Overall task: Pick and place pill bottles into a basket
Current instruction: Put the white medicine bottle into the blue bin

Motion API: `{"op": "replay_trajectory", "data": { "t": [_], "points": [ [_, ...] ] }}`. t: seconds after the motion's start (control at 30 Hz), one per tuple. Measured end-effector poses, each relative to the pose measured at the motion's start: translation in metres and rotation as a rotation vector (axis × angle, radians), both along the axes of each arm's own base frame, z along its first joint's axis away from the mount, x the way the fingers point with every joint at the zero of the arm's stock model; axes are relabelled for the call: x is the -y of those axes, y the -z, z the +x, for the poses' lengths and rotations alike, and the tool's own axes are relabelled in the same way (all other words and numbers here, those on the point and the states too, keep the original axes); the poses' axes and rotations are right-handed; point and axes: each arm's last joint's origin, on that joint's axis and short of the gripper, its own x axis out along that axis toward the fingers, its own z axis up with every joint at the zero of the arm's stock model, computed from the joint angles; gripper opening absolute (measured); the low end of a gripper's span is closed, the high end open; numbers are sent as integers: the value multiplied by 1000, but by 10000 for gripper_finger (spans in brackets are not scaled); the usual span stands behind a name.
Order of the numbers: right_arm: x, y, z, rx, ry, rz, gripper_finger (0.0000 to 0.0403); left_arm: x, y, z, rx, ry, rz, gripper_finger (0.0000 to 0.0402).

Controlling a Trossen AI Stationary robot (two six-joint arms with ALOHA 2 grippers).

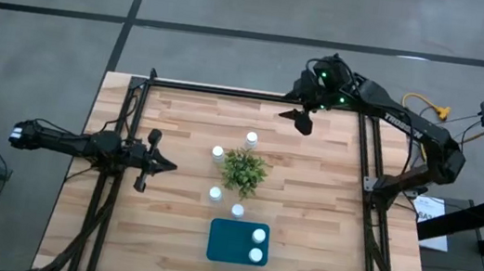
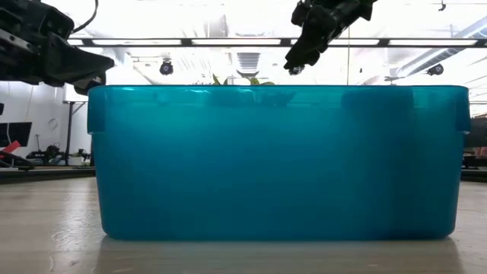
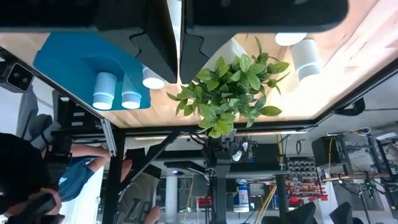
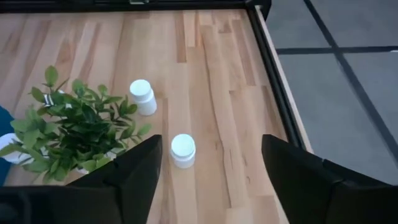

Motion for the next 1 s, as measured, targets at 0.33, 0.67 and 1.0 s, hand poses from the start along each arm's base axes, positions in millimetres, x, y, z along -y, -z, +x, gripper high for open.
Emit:
{"op": "replay_trajectory", "data": {
  "t": [0.33, 0.67, 1.0],
  "points": [
    [0, -2, -1, 6, 6, -10, 322, 0, 0, 0, -2, 0, 0, 1],
    [0, -18, -1, 56, 78, 86, 316, 0, 0, 0, -3, 0, 0, 1],
    [-5, -62, -5, 166, 98, 175, 309, 0, 1, 0, -7, 0, 0, 1]
  ]
}}
